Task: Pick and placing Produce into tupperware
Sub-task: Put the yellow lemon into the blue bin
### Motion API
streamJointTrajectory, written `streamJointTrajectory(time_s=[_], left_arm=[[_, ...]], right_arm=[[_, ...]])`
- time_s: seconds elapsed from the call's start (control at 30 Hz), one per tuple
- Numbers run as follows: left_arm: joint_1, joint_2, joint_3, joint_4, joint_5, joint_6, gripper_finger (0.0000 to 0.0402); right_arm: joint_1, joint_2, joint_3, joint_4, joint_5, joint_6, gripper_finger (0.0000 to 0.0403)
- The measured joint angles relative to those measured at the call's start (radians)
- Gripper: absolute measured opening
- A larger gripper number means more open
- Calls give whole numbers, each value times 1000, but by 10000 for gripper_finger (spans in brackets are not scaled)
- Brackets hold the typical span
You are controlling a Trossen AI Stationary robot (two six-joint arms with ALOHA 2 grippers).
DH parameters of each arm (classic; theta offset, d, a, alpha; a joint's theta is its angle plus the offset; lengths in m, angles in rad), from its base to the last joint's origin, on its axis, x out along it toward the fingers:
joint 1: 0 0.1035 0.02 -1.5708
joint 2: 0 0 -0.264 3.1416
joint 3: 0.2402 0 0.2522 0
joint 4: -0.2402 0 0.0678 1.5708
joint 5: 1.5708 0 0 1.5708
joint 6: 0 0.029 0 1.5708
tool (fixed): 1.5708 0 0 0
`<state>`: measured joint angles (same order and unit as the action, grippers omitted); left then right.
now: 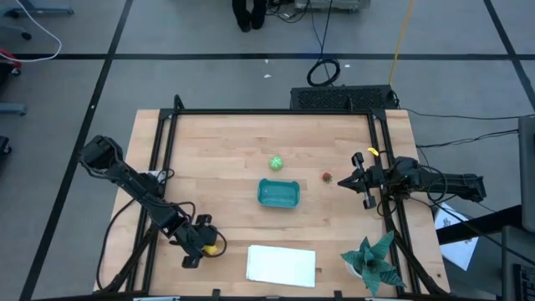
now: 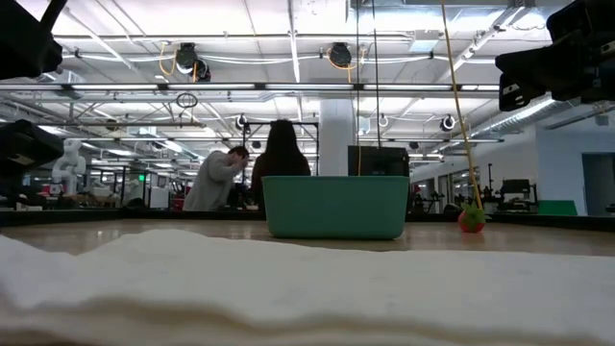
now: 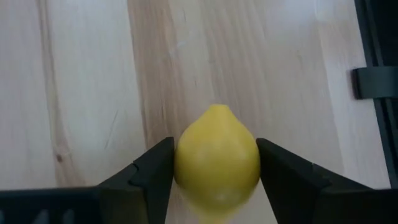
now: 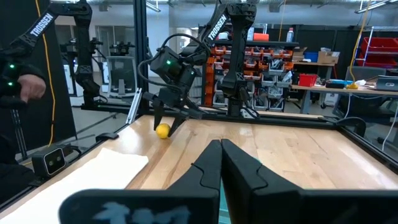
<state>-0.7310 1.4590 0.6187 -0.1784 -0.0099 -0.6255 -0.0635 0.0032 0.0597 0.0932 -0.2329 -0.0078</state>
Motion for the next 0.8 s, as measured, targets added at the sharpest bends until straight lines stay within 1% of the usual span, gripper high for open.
streamJointTrajectory(time_s=[0.13, 0.27, 0.57, 0.8], left_arm=[[24, 0, 45, -55, 46, 29, 210], [55, 0, 115, -165, 71, 79, 211], [132, 0, 319, -469, 81, 227, 211], [182, 0, 490, -614, 80, 320, 211]], right_arm=[[0, 0, 0, 0, 0, 0, 0], [0, 0, 0, 1, 0, 0, 0], [0, 0, 0, 2, 0, 0, 0], [0, 0, 0, 2, 0, 0, 0]])
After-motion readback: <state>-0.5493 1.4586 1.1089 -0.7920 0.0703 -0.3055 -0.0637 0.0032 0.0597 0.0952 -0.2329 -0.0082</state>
